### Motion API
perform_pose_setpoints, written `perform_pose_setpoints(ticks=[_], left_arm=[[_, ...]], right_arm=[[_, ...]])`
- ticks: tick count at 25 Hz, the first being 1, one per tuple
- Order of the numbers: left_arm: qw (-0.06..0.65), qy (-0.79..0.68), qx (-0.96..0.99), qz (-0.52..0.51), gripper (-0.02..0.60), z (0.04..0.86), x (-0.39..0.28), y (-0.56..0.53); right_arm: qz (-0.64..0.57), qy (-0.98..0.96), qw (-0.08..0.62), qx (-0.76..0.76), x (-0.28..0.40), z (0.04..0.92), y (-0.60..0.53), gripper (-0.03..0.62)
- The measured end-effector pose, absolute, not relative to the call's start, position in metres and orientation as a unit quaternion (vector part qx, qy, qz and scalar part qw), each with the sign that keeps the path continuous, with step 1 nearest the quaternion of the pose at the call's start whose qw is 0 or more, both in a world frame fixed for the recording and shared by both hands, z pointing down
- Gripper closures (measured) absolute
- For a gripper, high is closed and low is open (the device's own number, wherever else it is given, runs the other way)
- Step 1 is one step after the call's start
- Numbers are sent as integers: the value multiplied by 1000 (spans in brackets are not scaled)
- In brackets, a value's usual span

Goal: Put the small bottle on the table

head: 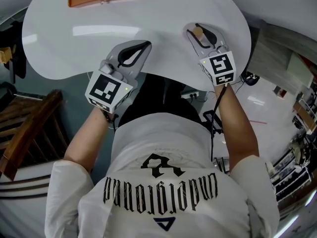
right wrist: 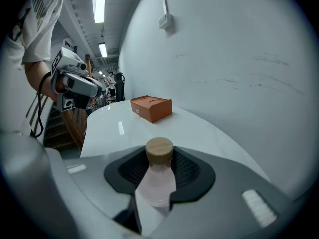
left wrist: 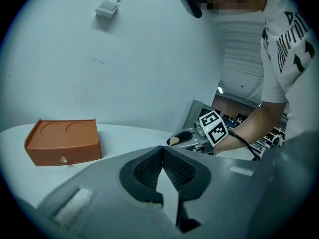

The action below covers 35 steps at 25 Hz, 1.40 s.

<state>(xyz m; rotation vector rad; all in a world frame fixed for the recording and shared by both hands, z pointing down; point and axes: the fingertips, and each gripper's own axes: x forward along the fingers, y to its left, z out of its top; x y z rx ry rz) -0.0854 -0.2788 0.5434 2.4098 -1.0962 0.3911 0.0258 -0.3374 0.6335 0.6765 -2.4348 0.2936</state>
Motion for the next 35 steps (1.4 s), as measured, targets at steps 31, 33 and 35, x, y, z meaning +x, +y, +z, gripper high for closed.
perform_pose_setpoints(ticks=[31,33,35], left_arm=[[252,-384,877,140,574,551,-60,-272],[244,-388,877,141,574,551,-62,-272],[238,-392,877,141,574,549,-63,-270]], right_arm=[[75,-922,277,260,22,638,-334,419],[77,-922,273,263,23,636,-333,404],[76,-923,269,265,25,633,-332,399]])
